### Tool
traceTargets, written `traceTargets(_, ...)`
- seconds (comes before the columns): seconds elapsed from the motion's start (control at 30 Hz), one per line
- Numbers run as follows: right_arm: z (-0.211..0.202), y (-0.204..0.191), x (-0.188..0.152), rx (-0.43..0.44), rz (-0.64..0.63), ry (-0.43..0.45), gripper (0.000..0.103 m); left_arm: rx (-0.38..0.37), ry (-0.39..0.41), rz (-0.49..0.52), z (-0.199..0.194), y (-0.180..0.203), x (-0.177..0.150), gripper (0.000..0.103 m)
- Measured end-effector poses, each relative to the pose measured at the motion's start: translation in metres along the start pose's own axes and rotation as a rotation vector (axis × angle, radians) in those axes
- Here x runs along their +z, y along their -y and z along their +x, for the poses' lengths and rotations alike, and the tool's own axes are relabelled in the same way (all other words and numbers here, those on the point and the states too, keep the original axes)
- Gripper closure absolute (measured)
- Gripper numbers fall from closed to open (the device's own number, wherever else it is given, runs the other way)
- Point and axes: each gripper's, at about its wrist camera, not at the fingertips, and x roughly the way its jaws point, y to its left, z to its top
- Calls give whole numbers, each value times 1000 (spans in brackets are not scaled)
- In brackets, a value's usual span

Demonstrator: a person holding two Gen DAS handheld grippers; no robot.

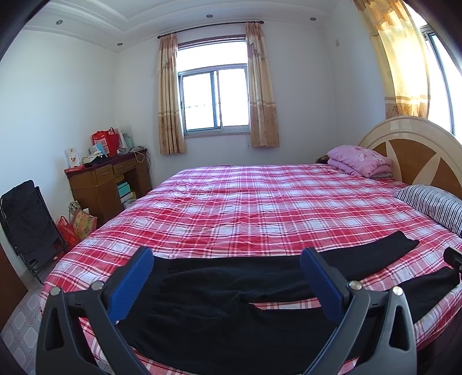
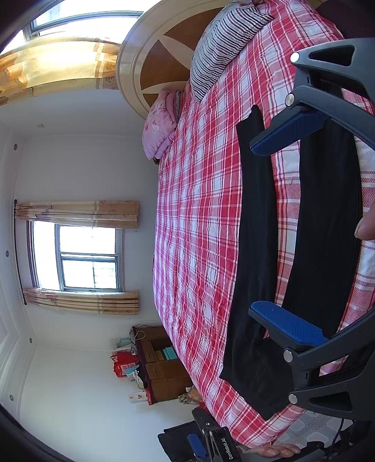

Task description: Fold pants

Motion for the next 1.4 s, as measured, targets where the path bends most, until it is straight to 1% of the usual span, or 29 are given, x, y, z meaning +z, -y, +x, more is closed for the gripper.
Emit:
traceTargets(1.0,10,-3,-4,-13,-5,-23,1,-2,-18,-7,3,1,0,0)
traceTargets(1.4,14,2,-4,-22,4,-34,1,-2,-32,3,7,4,-3,0)
